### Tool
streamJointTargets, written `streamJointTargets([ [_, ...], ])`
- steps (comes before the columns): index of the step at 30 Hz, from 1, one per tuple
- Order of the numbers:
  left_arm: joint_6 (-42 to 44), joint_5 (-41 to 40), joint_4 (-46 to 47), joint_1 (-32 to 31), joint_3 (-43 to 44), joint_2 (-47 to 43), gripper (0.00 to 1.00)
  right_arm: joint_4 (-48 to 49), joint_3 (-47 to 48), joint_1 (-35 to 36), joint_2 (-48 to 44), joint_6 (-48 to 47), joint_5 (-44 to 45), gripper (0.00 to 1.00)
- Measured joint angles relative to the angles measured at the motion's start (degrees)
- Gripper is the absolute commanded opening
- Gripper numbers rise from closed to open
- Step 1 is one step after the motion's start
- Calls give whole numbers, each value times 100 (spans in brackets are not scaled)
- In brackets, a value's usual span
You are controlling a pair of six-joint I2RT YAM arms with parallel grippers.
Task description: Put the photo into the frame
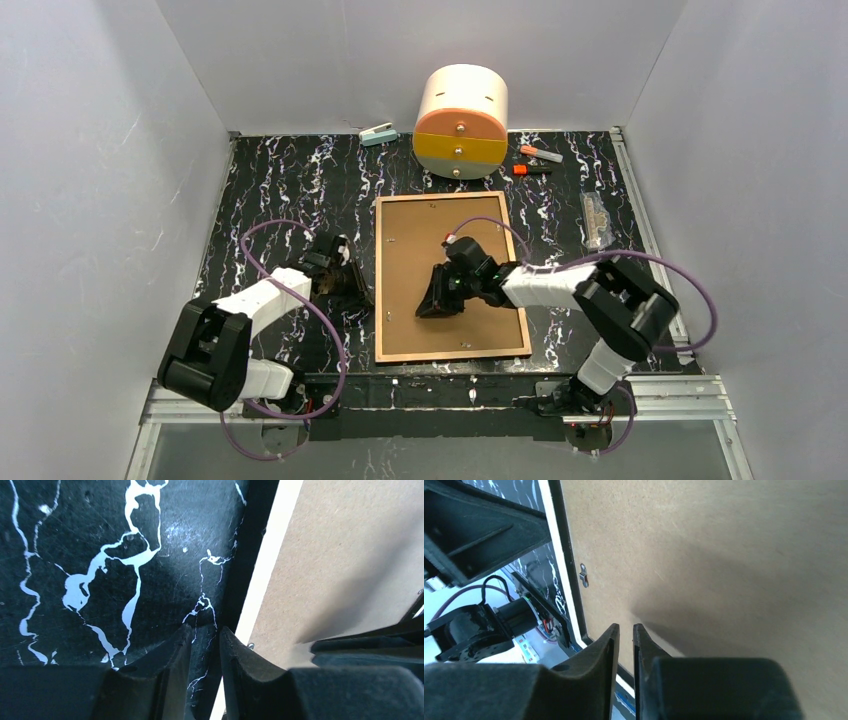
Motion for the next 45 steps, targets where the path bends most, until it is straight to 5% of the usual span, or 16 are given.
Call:
streamJointTargets([
  [11,-144,483,448,26,-240,26,24,684,634,767,1128,407,-103,19],
  [22,-205,317,313,26,-245,-146,24,743,654,809,988,468,273,36],
  [31,-223,256,280,26,-247,-535,28,706,592,774,931,435,442,36],
  [45,-295,737,813,24,-345,-103,11,1360,619,774,1281,481,33,35],
])
